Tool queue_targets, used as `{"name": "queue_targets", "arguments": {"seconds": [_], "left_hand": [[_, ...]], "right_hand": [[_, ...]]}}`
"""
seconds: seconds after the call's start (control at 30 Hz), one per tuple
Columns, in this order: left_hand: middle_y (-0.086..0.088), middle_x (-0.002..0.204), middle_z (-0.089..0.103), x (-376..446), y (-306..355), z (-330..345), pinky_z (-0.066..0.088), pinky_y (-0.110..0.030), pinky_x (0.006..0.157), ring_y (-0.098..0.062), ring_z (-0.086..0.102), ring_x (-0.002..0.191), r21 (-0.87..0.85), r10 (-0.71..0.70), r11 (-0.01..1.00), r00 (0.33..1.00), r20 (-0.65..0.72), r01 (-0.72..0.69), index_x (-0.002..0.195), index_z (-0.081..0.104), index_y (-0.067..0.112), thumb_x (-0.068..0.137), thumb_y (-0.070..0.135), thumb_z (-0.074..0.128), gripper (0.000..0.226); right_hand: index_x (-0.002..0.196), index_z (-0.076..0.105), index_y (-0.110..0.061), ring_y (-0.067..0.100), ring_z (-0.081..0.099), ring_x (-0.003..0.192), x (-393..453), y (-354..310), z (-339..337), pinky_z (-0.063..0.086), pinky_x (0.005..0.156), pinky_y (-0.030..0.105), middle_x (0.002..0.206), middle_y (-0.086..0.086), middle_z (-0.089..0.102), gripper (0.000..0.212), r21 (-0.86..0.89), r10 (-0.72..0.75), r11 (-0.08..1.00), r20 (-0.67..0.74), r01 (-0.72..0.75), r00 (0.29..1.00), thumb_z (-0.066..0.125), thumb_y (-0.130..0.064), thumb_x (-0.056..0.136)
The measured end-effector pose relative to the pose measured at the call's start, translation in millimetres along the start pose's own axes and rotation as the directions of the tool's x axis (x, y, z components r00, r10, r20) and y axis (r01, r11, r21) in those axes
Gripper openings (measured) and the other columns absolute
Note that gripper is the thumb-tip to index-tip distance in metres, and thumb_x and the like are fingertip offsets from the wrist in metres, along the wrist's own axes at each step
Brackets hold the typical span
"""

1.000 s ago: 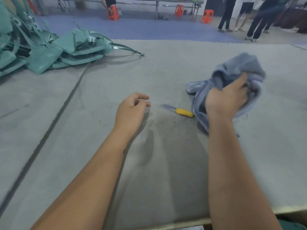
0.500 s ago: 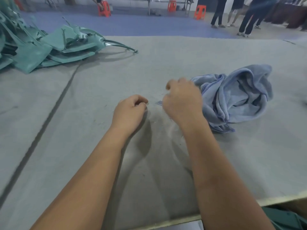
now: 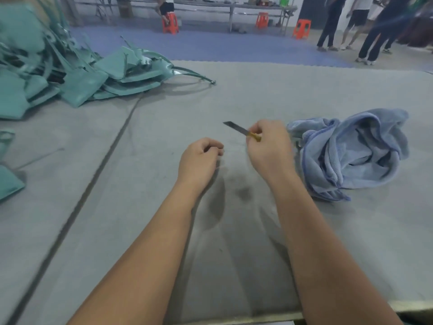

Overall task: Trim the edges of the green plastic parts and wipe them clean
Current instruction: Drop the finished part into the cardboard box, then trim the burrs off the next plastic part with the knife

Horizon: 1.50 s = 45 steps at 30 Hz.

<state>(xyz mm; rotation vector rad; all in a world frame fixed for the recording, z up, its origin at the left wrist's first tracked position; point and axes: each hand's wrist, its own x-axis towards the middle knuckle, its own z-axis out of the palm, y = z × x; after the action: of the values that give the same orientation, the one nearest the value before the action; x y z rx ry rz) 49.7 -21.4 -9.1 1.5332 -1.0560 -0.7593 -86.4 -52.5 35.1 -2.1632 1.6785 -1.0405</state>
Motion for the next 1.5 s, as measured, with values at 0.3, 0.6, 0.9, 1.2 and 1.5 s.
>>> {"name": "queue_targets", "arguments": {"seconds": [0.3, 0.6, 0.9, 1.2, 1.5], "left_hand": [[0.015, 0.063, 0.059, 12.0, 13.9, -92.5, 0.038, -0.023, 0.054, -0.002, 0.048, 0.054, 0.044, 0.089, 0.996, 0.968, -0.233, -0.081, 0.083, 0.069, 0.028, 0.088, 0.008, 0.046, 0.031], [-0.005, 0.142, 0.053, 7.9, -3.0, -221.3, 0.037, -0.047, 0.102, -0.028, 0.042, 0.132, 0.912, 0.686, 0.365, 0.716, -0.128, -0.187, 0.087, 0.070, 0.016, 0.081, 0.002, 0.052, 0.024], [-0.022, 0.152, 0.031, -8.6, -44.2, -242.6, -0.009, -0.060, 0.115, -0.037, 0.018, 0.145, 0.703, 0.114, 0.518, 0.776, -0.621, 0.487, 0.152, 0.011, 0.016, 0.095, 0.034, 0.045, 0.069], [-0.011, 0.104, 0.068, 9.6, -51.6, -233.2, 0.038, -0.036, 0.080, -0.030, 0.060, 0.097, 0.816, 0.329, 0.578, 0.905, -0.270, 0.033, 0.107, 0.061, 0.011, 0.094, 0.003, 0.045, 0.023], [-0.003, 0.106, 0.070, 10.1, -24.1, -211.3, 0.046, -0.033, 0.088, -0.021, 0.063, 0.097, 0.683, 0.363, 0.557, 0.878, 0.312, -0.473, 0.111, 0.066, 0.011, 0.095, 0.005, 0.051, 0.023]], "right_hand": [[0.089, 0.047, -0.034, 0.016, 0.058, 0.090, -5.7, -101.1, 48.4, 0.029, 0.094, 0.035, 0.076, -0.012, 0.058, 0.013, 0.145, -0.212, 0.966, -0.022, 0.213, 0.977, 0.044, -0.023, 0.095], [0.089, 0.056, -0.024, 0.027, 0.056, 0.074, -44.2, -130.6, 103.8, 0.040, 0.065, 0.034, 0.065, -0.007, 0.055, 0.008, 0.376, -0.389, 0.875, 0.168, 0.306, 0.906, 0.049, -0.025, 0.093], [0.082, 0.050, -0.031, 0.008, 0.054, 0.062, -41.0, -105.3, 113.2, 0.044, 0.058, 0.033, 0.061, -0.009, 0.055, 0.008, 0.393, -0.287, 0.901, 0.221, 0.185, 0.932, 0.048, -0.032, 0.089], [0.081, 0.055, -0.028, 0.012, 0.058, 0.065, -37.1, -95.2, 110.4, 0.050, 0.063, 0.037, 0.070, -0.008, 0.062, 0.011, 0.456, -0.167, 0.889, 0.226, 0.047, 0.960, 0.047, -0.032, 0.087], [0.093, 0.050, -0.028, 0.022, 0.061, 0.071, -26.4, -89.1, 110.7, 0.052, 0.071, 0.043, 0.077, -0.006, 0.064, 0.008, 0.526, -0.087, 0.850, 0.148, -0.004, 0.985, 0.042, -0.026, 0.095]]}}
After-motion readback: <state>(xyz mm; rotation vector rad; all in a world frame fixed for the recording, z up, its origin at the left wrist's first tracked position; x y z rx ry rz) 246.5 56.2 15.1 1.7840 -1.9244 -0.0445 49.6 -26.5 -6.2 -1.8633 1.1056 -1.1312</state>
